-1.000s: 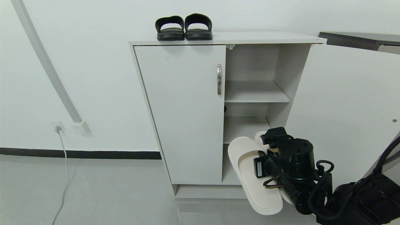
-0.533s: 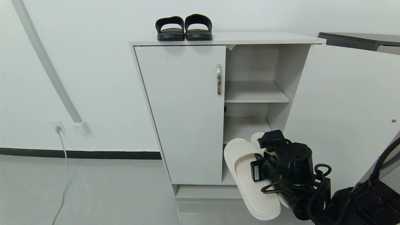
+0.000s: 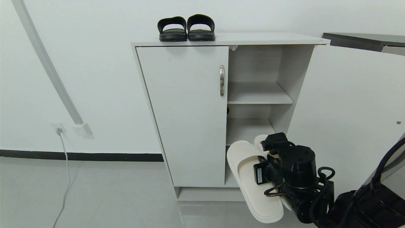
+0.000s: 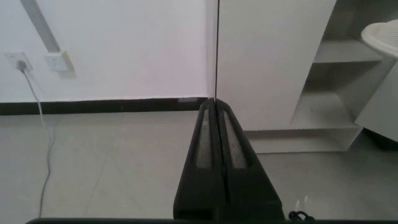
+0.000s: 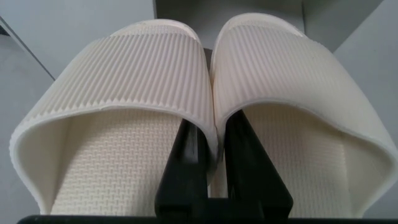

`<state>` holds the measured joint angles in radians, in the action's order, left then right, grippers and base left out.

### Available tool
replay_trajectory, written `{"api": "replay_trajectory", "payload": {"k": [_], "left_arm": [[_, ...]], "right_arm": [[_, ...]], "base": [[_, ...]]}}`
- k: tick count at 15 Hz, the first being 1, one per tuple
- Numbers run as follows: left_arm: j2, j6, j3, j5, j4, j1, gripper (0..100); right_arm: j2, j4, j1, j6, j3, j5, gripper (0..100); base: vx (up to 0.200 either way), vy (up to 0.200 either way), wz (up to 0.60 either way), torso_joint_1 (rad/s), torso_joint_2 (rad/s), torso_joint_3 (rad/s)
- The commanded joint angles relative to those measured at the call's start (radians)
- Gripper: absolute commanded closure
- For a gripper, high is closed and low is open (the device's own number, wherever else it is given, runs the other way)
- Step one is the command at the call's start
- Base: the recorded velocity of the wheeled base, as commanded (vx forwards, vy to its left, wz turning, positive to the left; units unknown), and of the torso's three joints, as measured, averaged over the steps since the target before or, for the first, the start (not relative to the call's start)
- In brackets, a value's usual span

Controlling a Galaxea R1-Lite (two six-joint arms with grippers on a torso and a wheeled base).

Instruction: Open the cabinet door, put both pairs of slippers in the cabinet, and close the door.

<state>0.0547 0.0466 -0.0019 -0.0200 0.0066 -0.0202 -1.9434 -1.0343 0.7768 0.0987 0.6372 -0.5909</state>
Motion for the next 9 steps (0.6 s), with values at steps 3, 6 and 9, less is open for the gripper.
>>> {"api": "replay_trajectory", "payload": {"k": [3,6,9], "left_arm": [[-0.055,0.001,0.002,-0.057,-0.005,0.022,100],[-0.053,-0.011,0.002,-0.011,-0.005,0.022,100],[-0.053,-0.011,0.002,-0.011,-0.005,0.022,100]], "right_arm": [[0.0,-0.007,0.001,-0.002,0.006,-0.001,100],[-0.04,-0.007,0.006,-0.013,0.091,-0.144,100],[-0.124,0.011,0.01,0.059,0.213,-0.179,100]], "base": [[0.0,0.0,0.0,0.0,0.0,0.0],[0.0,0.0,0.0,0.0,0.0,0.0],[0.0,0.0,0.0,0.0,0.0,0.0]]}}
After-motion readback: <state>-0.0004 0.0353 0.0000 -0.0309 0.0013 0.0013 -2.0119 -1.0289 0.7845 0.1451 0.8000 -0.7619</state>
